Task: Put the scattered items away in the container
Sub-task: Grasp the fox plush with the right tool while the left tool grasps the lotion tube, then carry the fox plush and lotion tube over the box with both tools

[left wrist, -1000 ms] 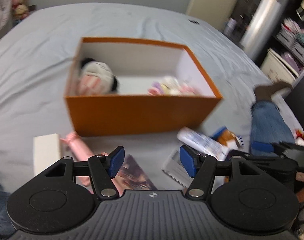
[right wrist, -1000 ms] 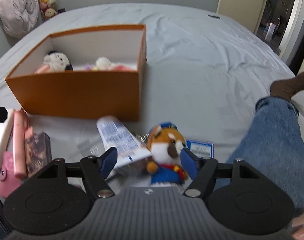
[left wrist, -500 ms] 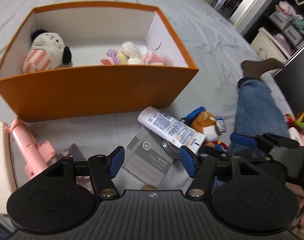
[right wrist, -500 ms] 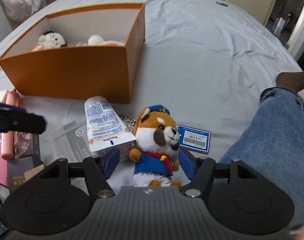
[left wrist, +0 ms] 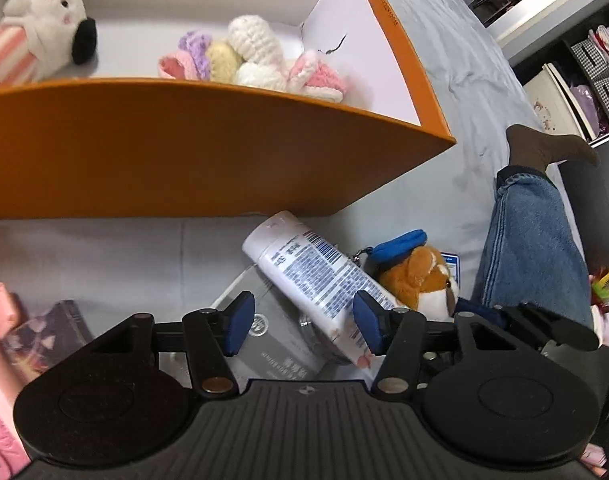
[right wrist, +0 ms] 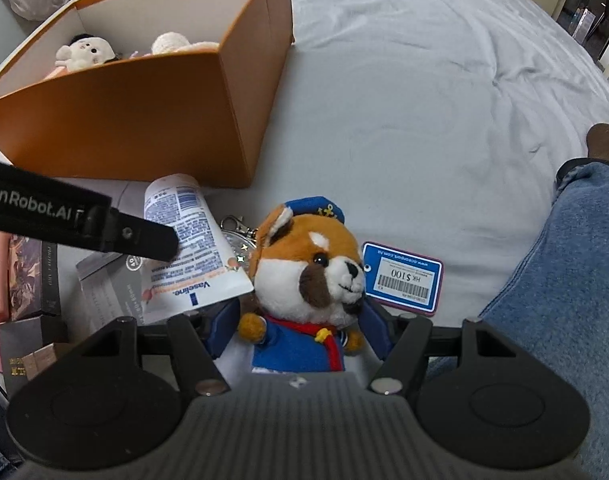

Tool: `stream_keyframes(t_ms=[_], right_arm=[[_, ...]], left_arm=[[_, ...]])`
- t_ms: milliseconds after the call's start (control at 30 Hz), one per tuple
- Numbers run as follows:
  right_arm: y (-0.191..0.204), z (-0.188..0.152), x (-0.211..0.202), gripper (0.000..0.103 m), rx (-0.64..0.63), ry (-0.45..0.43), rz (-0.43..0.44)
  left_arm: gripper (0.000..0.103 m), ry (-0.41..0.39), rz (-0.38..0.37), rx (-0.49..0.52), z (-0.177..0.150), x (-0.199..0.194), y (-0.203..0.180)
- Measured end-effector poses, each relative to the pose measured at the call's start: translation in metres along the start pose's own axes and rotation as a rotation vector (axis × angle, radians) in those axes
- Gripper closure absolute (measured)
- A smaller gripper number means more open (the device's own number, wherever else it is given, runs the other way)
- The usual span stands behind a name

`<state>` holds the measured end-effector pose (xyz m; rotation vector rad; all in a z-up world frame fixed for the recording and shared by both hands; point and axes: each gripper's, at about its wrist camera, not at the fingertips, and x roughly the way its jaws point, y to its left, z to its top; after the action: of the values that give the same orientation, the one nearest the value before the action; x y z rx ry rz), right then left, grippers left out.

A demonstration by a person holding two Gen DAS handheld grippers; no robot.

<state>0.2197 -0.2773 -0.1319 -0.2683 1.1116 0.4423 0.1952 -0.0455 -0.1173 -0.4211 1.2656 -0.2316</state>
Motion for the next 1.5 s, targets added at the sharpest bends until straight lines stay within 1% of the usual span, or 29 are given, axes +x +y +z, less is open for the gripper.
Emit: stream_keyframes(t_ms=[133, 200, 267, 333, 367, 400, 467, 500, 600, 667, 733, 800, 900, 933, 1000, 1067, 1200, 1233, 1300, 1333, 1433, 1467, 1500], right_arm=[[0.0, 0.003, 0.004, 0.038, 0.003, 0.013, -0.004], [0.0, 0.004, 0.007, 0.04, 0.002, 0.019, -0.014], [0.001, 0.004, 0.008, 0.041, 0.001, 0.022, -0.022], [0.0, 0.004, 0.009, 0.041, 0.002, 0.022, -0.021], [0.0, 0.004, 0.009, 0.042, 0.004, 0.022, -0.019], [-0.001, 0.004, 0.008, 0.045, 0.01, 0.02, -0.018], [-0.002, 0.003, 0.005, 0.048, 0.027, 0.012, -0.019], [-0.002, 0.003, 0.003, 0.05, 0.031, 0.007, -0.019], [0.002, 0.001, -0.004, 0.052, 0.02, -0.013, 0.0], [0.005, 0.001, -0.011, 0.052, 0.021, -0.023, 0.04], [0.008, 0.001, -0.016, 0.052, 0.029, -0.026, 0.093], [0.013, 0.002, -0.016, 0.052, 0.025, -0.025, 0.125], [0.022, 0.002, -0.015, 0.051, -0.012, -0.028, 0.095], [0.023, 0.001, -0.014, 0.051, -0.02, -0.027, 0.083], [0.023, 0.0, -0.012, 0.049, -0.024, -0.022, 0.074], [0.025, 0.002, -0.009, 0.048, -0.019, -0.016, 0.069], [0.026, 0.002, -0.001, 0.047, -0.006, 0.004, 0.069], [0.027, 0.002, 0.0, 0.046, -0.007, 0.004, 0.073], [0.027, 0.0, 0.0, 0.046, -0.008, 0.006, 0.069], [0.026, 0.0, 0.001, 0.046, -0.004, 0.007, 0.069], [0.024, 0.0, 0.001, 0.047, 0.011, 0.01, 0.086], [0.023, -0.001, 0.0, 0.05, 0.011, 0.008, 0.085], [0.023, -0.002, -0.001, 0.053, 0.011, 0.004, 0.081]], left_arm=[[0.043, 0.017, -0.039, -0.008, 0.003, 0.006, -0.004], [0.043, 0.022, -0.04, -0.018, 0.004, 0.009, -0.005], [0.043, 0.019, -0.05, -0.03, 0.004, 0.011, -0.004], [0.048, 0.011, -0.058, -0.044, 0.004, 0.011, -0.001], [0.054, 0.005, -0.061, -0.053, 0.003, 0.01, 0.001], [0.059, 0.0, -0.063, -0.06, 0.004, 0.009, 0.002], [0.064, -0.008, -0.073, -0.073, 0.005, 0.005, 0.006], [0.067, -0.009, -0.076, -0.078, 0.006, 0.003, 0.008], [0.07, -0.016, -0.073, -0.077, 0.007, -0.002, 0.01], [0.07, -0.031, -0.066, -0.09, 0.007, -0.006, 0.013], [0.069, -0.039, -0.068, -0.132, 0.009, -0.009, 0.019], [0.068, -0.021, -0.079, -0.18, 0.01, -0.008, 0.026], [0.067, 0.009, -0.112, -0.227, 0.008, -0.004, 0.034], [0.065, 0.016, -0.111, -0.229, 0.008, -0.004, 0.034], [0.057, 0.024, -0.099, -0.224, 0.006, -0.004, 0.034], [0.054, 0.035, -0.103, -0.225, 0.004, -0.002, 0.033], [0.053, 0.079, -0.16, -0.259, 0.003, 0.009, 0.032], [0.054, 0.09, -0.174, -0.267, 0.001, 0.013, 0.031], [0.06, 0.078, -0.186, -0.273, -0.001, 0.016, 0.03], [0.061, 0.073, -0.189, -0.269, -0.001, 0.016, 0.029], [0.075, 0.061, -0.19, -0.243, -0.001, 0.013, 0.025], [0.083, 0.062, -0.189, -0.23, -0.001, 0.012, 0.023], [0.084, 0.06, -0.177, -0.212, -0.001, 0.01, 0.021]])
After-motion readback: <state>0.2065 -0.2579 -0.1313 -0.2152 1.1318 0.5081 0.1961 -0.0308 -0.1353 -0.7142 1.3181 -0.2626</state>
